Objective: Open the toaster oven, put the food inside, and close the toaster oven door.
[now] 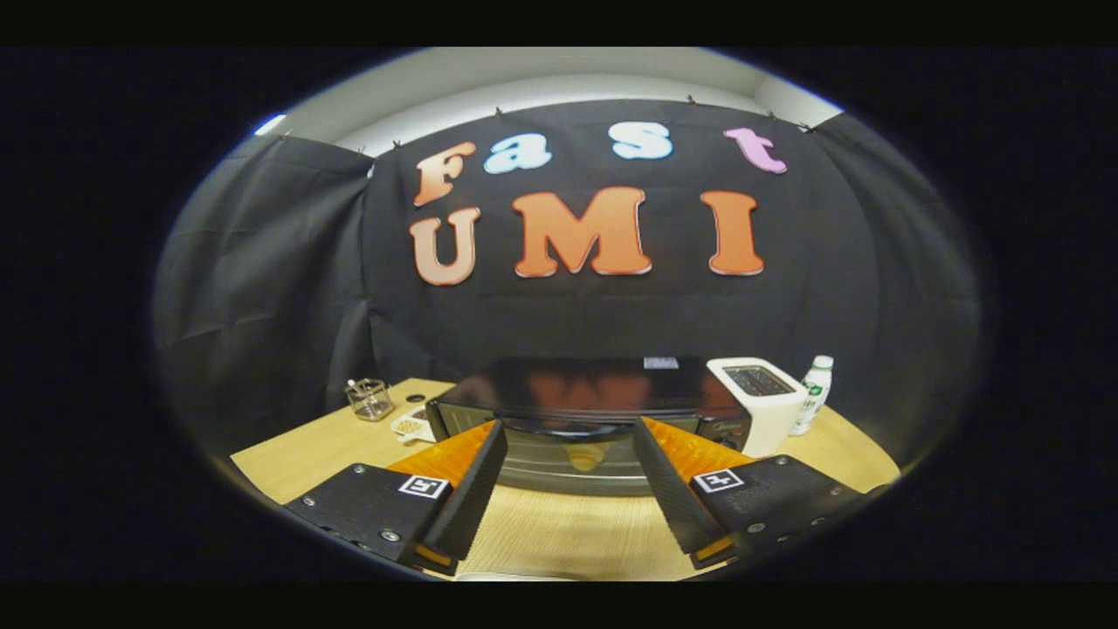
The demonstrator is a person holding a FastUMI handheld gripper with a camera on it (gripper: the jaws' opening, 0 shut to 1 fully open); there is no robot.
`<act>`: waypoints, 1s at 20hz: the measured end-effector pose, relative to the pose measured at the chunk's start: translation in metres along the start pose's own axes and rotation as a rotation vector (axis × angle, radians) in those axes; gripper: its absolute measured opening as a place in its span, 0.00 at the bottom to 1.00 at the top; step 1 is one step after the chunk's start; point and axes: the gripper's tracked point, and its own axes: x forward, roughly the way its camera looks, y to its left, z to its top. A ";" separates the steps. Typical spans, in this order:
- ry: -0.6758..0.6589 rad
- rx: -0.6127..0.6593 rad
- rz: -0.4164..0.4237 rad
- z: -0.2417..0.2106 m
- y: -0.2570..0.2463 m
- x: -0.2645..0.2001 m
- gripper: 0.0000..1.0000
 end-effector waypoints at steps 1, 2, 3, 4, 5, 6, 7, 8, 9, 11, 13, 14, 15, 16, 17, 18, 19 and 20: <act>-0.041 -0.002 0.003 0.018 -0.001 -0.011 0.87; -0.074 -0.006 0.002 0.033 -0.003 -0.023 0.87; -0.097 -0.011 0.001 0.044 -0.008 -0.034 0.87; -0.121 -0.015 0.001 0.056 -0.010 -0.047 0.87; -0.145 -0.017 0.000 0.066 -0.012 -0.057 0.87; -0.165 -0.019 -0.002 0.076 -0.014 -0.067 0.88; -0.173 -0.020 -0.010 0.081 -0.018 -0.076 0.88; -0.171 -0.019 -0.011 0.084 -0.020 -0.086 0.89; -0.177 -0.015 0.003 0.088 -0.018 -0.096 0.90; -0.212 -0.007 0.024 0.100 -0.015 -0.114 0.92; -0.245 -0.014 0.020 0.108 -0.019 -0.130 0.95; -0.263 -0.017 0.014 0.112 -0.021 -0.138 0.95; -0.283 -0.014 0.008 0.116 -0.022 -0.146 0.96; -0.294 -0.006 0.002 0.118 -0.023 -0.153 0.96; -0.297 0.002 0.000 0.117 -0.023 -0.160 0.96; -0.297 0.007 0.000 0.116 -0.024 -0.165 0.96; -0.289 0.009 -0.003 0.114 -0.024 -0.170 0.97; -0.279 0.007 -0.003 0.111 -0.024 -0.176 0.97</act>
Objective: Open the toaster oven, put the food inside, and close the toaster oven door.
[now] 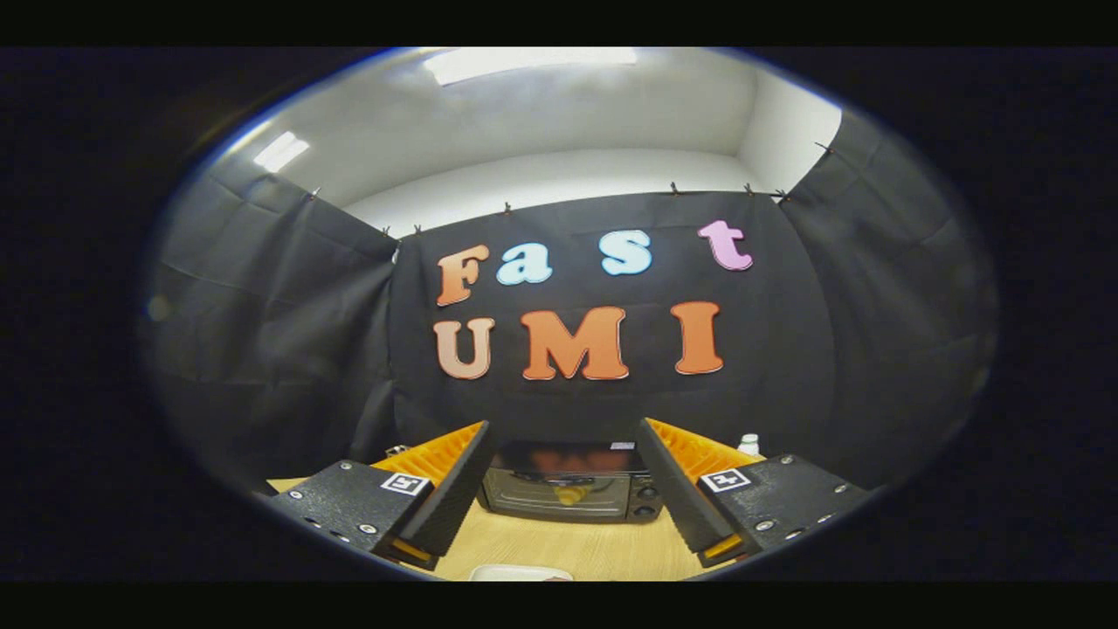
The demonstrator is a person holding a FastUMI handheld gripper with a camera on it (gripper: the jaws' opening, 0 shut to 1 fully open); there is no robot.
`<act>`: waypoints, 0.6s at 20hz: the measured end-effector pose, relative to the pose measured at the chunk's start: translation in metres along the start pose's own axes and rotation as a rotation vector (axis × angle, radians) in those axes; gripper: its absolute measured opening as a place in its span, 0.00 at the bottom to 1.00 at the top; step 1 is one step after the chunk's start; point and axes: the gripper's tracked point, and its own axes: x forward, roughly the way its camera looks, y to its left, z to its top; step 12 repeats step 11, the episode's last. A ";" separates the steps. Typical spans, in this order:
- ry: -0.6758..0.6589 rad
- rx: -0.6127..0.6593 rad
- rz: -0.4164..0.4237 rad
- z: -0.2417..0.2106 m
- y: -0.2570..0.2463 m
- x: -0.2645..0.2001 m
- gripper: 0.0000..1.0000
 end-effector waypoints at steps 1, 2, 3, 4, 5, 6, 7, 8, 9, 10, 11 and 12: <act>0.008 -0.004 0.003 -0.002 0.002 -0.005 0.97; 0.014 -0.009 0.003 -0.003 0.004 -0.010 0.97; 0.019 -0.013 0.000 -0.004 0.005 -0.015 0.97; 0.021 -0.011 -0.004 -0.004 0.006 -0.021 0.97; 0.028 0.000 -0.009 -0.003 0.006 -0.026 0.97; 0.035 0.017 -0.006 -0.003 0.008 -0.031 0.97; 0.036 0.034 0.001 -0.002 0.011 -0.035 0.97; 0.031 0.043 0.011 0.002 0.013 -0.039 0.97; 0.029 0.047 0.015 0.004 0.013 -0.041 0.97; 0.028 0.045 0.013 0.007 0.012 -0.044 0.97; 0.018 0.040 0.015 0.012 0.011 -0.048 0.97; 0.018 0.040 0.015 0.012 0.011 -0.048 0.97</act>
